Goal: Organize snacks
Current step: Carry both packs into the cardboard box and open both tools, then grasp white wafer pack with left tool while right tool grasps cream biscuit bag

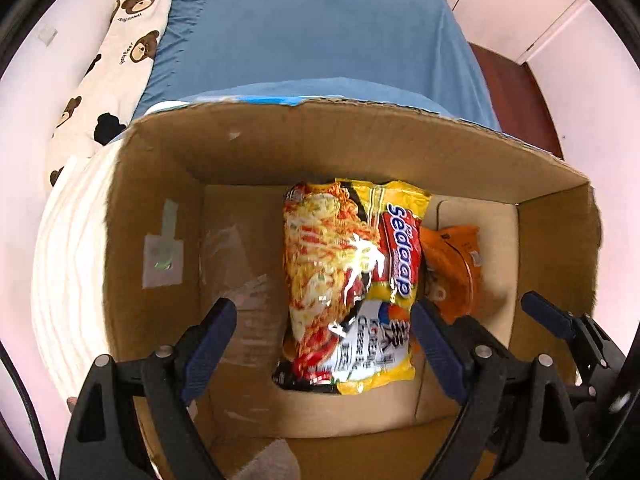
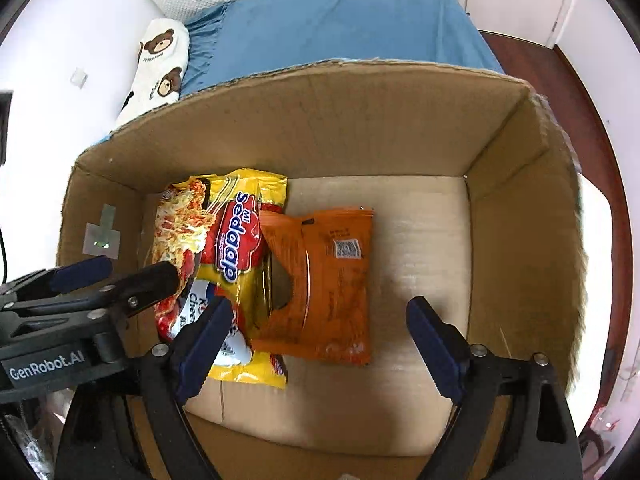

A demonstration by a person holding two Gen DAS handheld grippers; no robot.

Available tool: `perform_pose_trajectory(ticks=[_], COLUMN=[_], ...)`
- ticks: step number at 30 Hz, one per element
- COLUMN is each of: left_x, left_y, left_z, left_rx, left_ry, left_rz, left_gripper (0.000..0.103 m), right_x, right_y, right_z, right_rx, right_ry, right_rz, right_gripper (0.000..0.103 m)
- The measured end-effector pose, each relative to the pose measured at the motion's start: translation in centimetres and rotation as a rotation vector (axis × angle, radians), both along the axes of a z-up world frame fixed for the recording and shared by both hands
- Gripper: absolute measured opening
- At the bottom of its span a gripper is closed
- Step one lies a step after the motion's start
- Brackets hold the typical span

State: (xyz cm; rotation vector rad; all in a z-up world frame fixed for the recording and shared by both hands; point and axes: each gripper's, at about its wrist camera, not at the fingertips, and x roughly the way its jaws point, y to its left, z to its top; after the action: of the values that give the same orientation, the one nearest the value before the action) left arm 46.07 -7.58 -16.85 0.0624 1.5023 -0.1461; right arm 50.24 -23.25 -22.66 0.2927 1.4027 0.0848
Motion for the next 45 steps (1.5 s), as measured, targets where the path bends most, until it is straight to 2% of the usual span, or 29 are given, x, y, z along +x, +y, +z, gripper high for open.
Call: perform_pose_trajectory(ticks=[3,7,14,19,26,29,31,33,35,37,40,45], left_x=[-0.8,-3.8,-9.4,-12.7,-17.1,-20.2,-22.6,-24.7,-26.9,-28.8,-31.5,-34.4], left_y=[0.6,1.3,2.6,3.8,4.8,6.2,7.9,9.8,12.2,14.9,19.1,23.2], left_z=[1.1,4.4,9.9,12.3,15.5,16.1,15.2,13.2,10.2,6.7,1.0,-6.0], left_rx=[-0.021,-0.034,-0.026,-0.043,-0.059,-0.059,-0.049,-0.028,-0.010,0.000,-0.034,-0.091], left_ry=[-0.036,-0.121,-0.295,-0.358,-0.402,-0.430,-0.417,-0.370,-0.307,-0.208,-0.034,0.108], left_rz=[0.005,0.008,0.004,0.017,0.021,0.029,0.051,0.081,0.128,0.180,0.317,0.547], left_gripper=[0.089,0.089,0.089,0.089,0.089,0.089,0.089,0.089,0.089,0.089,0.089,0.089], right_x=[-1.9,-4.4,-9.6,-13.6,-18.6,-21.4,-23.6,-25.5,-27.5,-28.6,-29.7,-29.2], right_y=[0.0,0.3,1.2,1.1,0.8,0.4,0.4,0.6,1.0,1.3,2.3,5.0], right_z=[2.0,5.0,11.0,14.7,17.8,17.7,16.4,14.5,11.7,9.1,5.3,1.3], right_rx=[-0.007,-0.026,-0.093,-0.115,-0.047,0.009,0.046,0.066,0.106,0.139,0.176,0.126], right_ry=[-0.028,-0.085,-0.253,-0.350,-0.379,-0.357,-0.311,-0.257,-0.178,-0.112,-0.028,0.023], right_rz=[-0.008,-0.008,-0.014,-0.024,-0.055,-0.066,-0.059,-0.056,-0.063,-0.083,-0.107,-0.101], right_gripper=[0.091,0.091,0.091,0.091,0.091,0.091,0.091,0.091,0.091,0.091,0.091,0.091])
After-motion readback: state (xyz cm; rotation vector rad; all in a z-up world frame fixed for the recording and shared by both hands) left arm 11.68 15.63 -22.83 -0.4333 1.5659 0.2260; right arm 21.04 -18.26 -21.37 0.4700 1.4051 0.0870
